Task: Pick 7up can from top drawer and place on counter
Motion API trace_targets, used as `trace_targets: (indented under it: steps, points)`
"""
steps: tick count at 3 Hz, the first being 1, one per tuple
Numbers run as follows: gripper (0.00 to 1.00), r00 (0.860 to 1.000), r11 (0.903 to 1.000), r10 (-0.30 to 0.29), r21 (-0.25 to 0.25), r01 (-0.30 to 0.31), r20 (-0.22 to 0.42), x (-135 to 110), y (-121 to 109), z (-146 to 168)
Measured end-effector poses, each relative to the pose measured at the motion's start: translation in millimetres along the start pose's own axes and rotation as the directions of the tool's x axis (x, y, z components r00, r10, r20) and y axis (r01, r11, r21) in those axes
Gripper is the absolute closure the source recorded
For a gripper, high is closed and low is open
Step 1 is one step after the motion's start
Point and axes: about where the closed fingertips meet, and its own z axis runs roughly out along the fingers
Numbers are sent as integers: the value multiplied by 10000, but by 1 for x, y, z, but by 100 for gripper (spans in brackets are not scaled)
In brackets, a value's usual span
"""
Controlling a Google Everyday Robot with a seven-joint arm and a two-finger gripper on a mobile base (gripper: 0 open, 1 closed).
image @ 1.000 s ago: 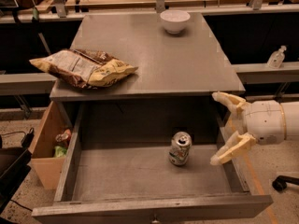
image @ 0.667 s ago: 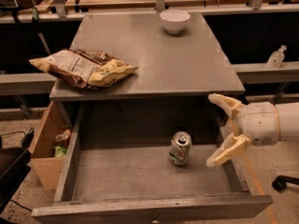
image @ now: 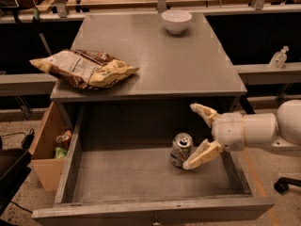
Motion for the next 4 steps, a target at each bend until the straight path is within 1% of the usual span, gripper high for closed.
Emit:
trace_targets:
  steps: [1,2,3,4]
  points:
    - [0,9986,9998,199,-82,-195,486,25,-6,30]
    - [0,9959,9991,434,-43,-432,793,49,-7,40]
    - [0,9944,9976,668,125,-680,822,73,-2,43]
    - [16,9921,9956,875,254,-901,897,93,1,49]
